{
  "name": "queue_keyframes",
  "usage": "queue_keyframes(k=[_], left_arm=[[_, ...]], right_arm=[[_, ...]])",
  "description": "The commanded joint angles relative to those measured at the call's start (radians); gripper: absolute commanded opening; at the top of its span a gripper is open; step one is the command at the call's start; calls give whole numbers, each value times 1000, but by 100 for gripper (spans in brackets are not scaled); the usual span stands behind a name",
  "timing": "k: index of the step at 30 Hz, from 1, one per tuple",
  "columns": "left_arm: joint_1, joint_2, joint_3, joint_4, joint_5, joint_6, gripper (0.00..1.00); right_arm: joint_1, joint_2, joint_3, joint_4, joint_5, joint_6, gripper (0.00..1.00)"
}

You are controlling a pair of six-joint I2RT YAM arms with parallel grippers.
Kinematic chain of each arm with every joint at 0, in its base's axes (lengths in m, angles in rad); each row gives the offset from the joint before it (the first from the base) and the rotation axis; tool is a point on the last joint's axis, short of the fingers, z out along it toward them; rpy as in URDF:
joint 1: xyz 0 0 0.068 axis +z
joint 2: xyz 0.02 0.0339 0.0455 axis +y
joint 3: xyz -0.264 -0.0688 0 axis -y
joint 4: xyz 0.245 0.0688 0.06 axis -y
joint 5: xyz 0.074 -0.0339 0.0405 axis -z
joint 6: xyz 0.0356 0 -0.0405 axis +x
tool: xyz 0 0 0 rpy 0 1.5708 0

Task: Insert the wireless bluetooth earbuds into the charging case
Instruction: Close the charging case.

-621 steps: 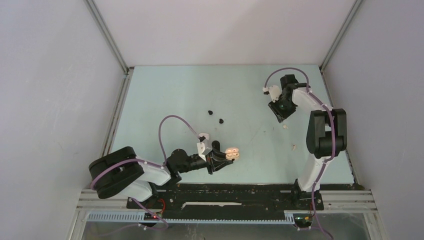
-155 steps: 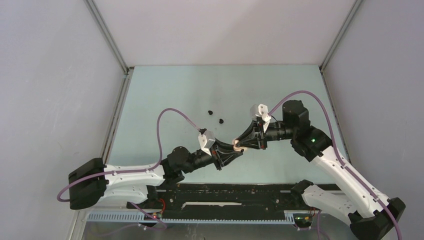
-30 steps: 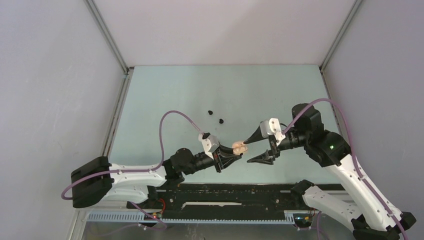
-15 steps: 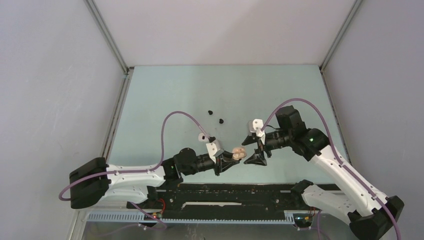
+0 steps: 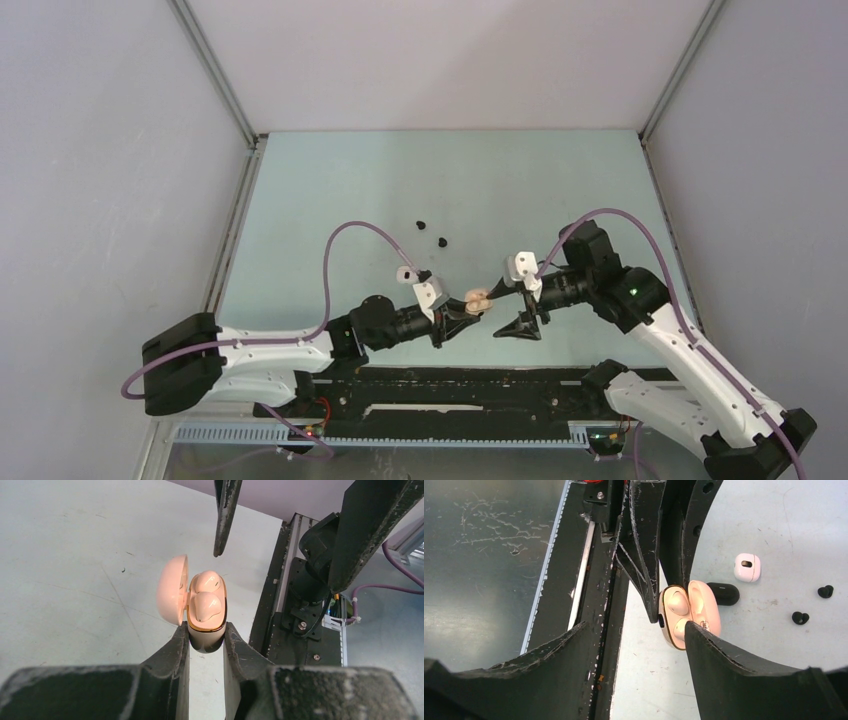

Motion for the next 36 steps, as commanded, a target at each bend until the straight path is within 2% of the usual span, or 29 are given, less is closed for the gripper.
queue_keyframes(k=[1,11,16,20,24,28,34,36], left_arm=[[-2,-4,34,64,-27,-8,0],[-4,-2,67,-16,73,23,0],[-2,-2,84,-38,-43,1,0],[7,12,103,-85,-142,-29,0],[31,42,102,-105,-193,-94,0],[100,100,121,-152,-213,-231,0],[234,248,233,-257,-136,-388,0],[264,326,320,-329,-77,-436,4]], right_arm=[[-20,-4,-9,19,-32,2,71],[-3,70,-35,200,116,114,75],[78,93,-35,118,119,34,74],[53,3,-51,96,103,24,74],[-14,-84,-92,204,185,106,75],[-52,-61,-96,276,315,175,76],[-109,-16,-96,367,515,291,76],[-137,-17,-96,385,555,315,76]])
